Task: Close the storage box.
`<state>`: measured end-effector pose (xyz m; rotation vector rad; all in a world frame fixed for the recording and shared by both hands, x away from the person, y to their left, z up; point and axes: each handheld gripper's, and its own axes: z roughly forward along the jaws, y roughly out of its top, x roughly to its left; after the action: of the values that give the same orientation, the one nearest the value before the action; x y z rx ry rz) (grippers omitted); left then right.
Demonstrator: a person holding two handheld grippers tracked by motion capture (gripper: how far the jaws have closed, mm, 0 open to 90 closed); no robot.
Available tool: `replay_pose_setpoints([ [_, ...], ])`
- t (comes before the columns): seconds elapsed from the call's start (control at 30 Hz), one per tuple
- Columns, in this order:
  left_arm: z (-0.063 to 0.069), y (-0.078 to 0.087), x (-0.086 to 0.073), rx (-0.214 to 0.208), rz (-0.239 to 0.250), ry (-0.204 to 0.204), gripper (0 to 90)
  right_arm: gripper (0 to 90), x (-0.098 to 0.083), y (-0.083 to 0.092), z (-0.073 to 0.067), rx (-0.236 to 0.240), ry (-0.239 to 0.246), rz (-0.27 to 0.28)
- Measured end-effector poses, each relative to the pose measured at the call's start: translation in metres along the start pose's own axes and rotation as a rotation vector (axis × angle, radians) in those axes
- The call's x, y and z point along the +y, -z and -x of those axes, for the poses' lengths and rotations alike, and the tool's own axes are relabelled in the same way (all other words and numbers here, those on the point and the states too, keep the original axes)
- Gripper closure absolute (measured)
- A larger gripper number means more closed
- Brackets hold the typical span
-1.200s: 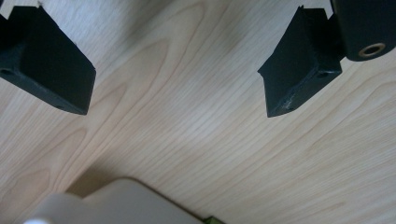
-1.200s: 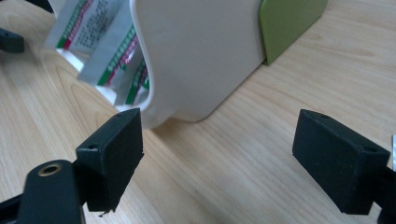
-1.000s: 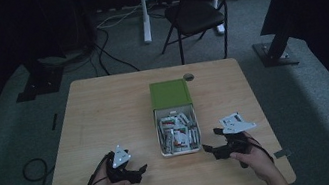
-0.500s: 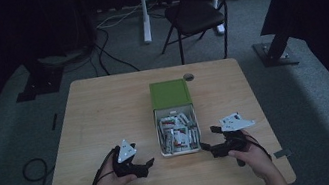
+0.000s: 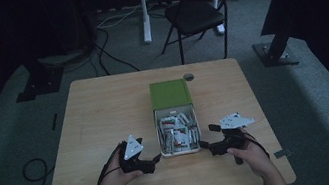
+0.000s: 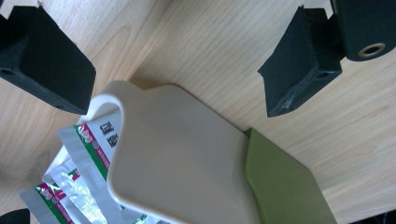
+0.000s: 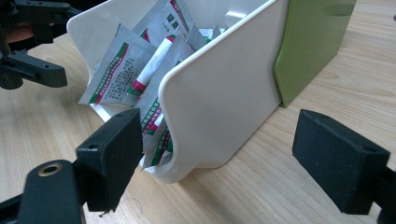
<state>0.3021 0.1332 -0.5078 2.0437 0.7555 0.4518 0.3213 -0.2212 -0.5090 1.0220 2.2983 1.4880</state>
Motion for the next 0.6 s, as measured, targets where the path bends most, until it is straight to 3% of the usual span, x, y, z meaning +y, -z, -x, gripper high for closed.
replay_pose_setpoints([
  [0.6, -0.003, -0.012, 0.014, 0.0, 0.031, -0.007, 10.2, 16.0, -0.002, -0.003, 0.009, 0.012, -0.039, -0.001],
])
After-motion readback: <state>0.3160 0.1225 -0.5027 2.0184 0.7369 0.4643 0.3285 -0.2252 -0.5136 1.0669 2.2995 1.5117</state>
